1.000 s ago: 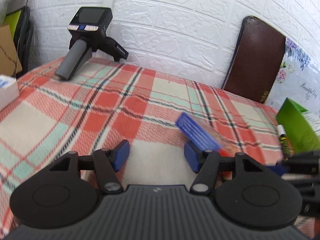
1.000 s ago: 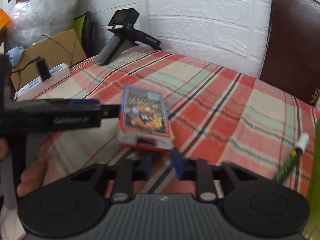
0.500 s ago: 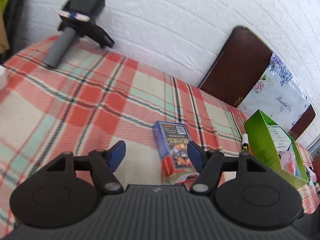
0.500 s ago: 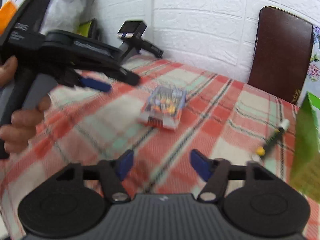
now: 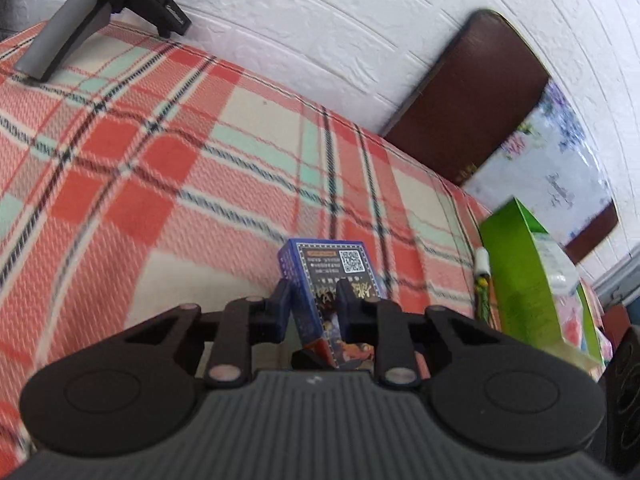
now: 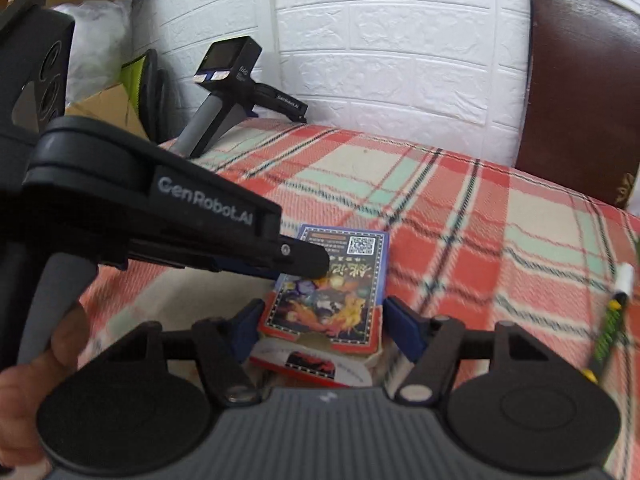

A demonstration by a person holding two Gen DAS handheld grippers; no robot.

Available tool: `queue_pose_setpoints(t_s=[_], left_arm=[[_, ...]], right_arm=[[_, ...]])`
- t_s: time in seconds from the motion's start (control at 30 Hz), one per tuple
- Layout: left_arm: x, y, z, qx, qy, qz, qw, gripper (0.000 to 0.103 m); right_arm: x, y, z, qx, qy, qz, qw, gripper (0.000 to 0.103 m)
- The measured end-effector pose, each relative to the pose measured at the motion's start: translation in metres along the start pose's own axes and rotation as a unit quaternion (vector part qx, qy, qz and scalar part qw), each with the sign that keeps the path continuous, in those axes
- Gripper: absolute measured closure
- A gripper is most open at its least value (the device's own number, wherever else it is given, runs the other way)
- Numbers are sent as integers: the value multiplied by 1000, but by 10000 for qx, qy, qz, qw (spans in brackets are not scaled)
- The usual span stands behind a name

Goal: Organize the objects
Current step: 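Hold the card box with the right tool while the left tool grasps it, then carry the card box with both tools into the green box and release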

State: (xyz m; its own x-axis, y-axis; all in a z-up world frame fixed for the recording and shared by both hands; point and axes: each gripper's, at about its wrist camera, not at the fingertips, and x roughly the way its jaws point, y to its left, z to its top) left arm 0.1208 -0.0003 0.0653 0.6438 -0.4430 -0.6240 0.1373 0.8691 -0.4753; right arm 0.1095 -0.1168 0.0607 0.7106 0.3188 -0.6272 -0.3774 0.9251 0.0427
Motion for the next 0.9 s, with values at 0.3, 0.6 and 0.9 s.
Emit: queue_pose_setpoints(t_s=[0.3, 0.6, 0.9], left_arm=[[-24, -92, -110, 849, 383, -784, 9926, 75], [1, -198, -150, 2206, 826, -1120, 9654, 71], [14, -278, -69, 2789, -276, -1211, 9523, 71]], right_arm=[[-125, -20, -101, -44, -82, -711, 9974, 37], [-200, -70, -160, 864, -411, -1627, 9820, 41], [-210, -138, -86, 694, -1730, -2270, 9559, 42]])
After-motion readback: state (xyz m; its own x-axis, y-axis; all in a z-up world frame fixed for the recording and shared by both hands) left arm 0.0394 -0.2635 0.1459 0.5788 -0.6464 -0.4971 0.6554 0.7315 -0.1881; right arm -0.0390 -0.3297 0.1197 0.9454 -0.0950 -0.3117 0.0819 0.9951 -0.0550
